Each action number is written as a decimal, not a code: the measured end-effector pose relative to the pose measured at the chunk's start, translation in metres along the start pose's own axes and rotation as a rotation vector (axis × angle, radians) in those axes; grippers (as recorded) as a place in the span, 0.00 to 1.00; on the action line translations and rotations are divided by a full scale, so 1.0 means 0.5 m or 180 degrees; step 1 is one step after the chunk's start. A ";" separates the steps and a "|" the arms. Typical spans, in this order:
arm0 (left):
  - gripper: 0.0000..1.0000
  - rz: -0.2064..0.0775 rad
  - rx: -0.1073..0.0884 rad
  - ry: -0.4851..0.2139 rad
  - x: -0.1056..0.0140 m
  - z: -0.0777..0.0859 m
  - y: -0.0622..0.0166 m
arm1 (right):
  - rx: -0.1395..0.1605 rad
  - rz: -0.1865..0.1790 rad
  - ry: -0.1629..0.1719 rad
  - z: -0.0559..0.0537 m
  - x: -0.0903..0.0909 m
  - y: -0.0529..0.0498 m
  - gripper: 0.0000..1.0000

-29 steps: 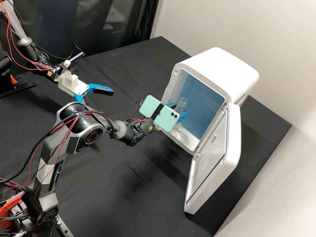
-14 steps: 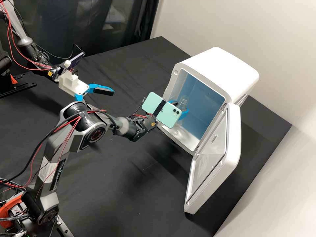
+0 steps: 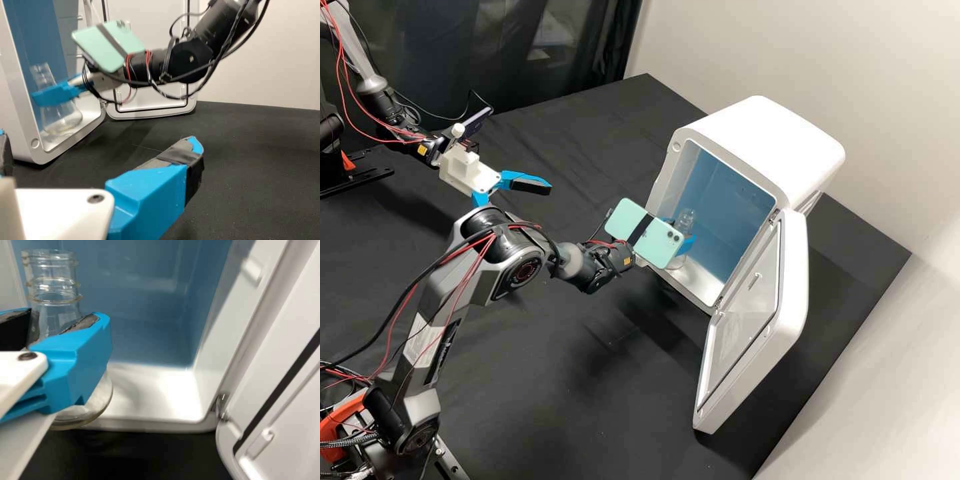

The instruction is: Place the flask in the incubator

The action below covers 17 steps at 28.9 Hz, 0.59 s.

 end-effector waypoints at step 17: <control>1.00 -0.0022 -0.0005 0.0005 0.001 -0.001 -0.004 | 0.0002 0.0075 0.0032 0.015 0.008 -0.016 0.00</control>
